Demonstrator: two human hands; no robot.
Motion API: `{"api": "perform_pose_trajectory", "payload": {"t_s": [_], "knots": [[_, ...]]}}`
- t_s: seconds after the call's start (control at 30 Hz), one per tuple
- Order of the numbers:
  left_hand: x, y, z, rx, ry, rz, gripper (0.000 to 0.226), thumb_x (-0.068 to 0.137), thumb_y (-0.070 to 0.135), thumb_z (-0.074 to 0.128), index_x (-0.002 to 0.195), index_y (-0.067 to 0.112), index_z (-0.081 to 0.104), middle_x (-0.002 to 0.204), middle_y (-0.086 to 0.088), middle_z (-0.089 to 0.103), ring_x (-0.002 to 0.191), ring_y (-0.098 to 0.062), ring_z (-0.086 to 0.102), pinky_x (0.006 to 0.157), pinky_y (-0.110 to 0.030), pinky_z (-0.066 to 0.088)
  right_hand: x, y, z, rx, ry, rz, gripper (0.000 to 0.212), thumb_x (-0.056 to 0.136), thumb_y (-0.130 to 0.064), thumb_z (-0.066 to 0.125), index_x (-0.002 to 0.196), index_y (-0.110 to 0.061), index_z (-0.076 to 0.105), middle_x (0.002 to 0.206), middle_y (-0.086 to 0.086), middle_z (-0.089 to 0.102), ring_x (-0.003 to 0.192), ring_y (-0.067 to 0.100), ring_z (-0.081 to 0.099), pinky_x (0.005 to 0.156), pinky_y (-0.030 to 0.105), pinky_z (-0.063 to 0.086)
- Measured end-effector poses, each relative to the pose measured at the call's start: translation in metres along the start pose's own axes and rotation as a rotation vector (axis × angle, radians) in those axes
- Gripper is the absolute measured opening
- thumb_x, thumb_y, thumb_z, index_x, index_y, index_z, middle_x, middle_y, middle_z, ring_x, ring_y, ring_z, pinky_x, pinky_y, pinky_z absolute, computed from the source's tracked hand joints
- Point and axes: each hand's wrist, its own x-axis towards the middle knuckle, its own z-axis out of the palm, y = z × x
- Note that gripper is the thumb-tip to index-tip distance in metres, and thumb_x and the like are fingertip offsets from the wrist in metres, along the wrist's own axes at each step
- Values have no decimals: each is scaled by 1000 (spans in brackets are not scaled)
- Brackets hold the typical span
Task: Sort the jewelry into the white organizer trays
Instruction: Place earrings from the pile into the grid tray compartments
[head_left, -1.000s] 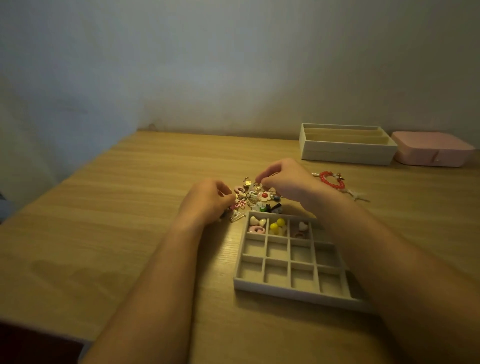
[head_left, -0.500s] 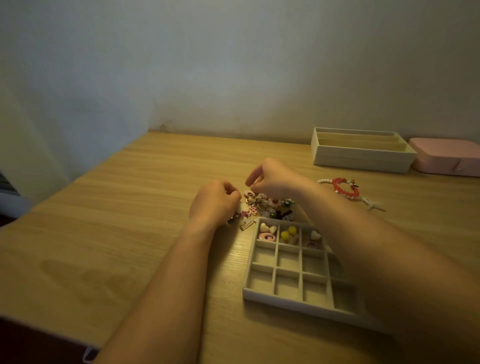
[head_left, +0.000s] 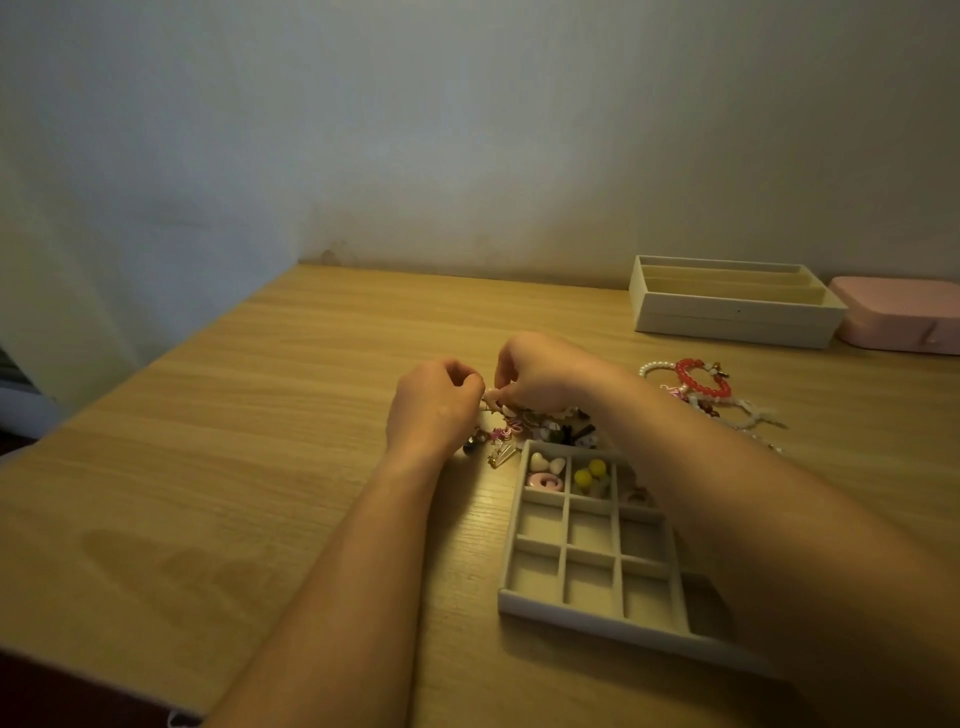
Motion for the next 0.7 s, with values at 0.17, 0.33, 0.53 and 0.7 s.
{"api": "perform_pose_trajectory", "payload": {"t_s": [0.17, 0.33, 0.53, 0.7], "knots": [[-5, 10, -4, -77, 22, 60, 19, 99, 27, 51, 103, 22, 69, 90, 8, 66, 86, -9, 61, 79, -36, 53, -18, 5, -15, 332, 74, -34, 11, 98, -28, 66, 88, -23, 64, 88, -3, 67, 81, 12, 61, 69, 26, 51], [-21, 35, -11, -472, -145, 97, 30, 105, 30, 42, 93, 22, 69, 85, 5, 72, 76, -6, 60, 70, -31, 44, -50, 11, -28, 736, 189, -17, 5, 94, -22, 70, 96, -18, 67, 95, 5, 72, 86, 18, 70, 68, 26, 55], [-49, 59, -11, -746, -462, 137, 25, 103, 28, 50, 110, 8, 63, 80, -3, 70, 65, -17, 62, 53, -23, 47, -96, 27, -32, 1234, 229, 42, 11, 95, -10, 67, 106, -6, 67, 94, 12, 76, 86, 25, 75, 72, 29, 62], [-60, 67, -4, -772, -527, 208, 25, 94, 18, 63, 112, 1, 63, 86, -9, 68, 68, -18, 63, 56, -25, 51, -129, 41, -28, 1344, 246, 51, 35, 89, -6, 70, 123, -8, 61, 96, 11, 77, 86, 23, 75, 70, 27, 60]]}}
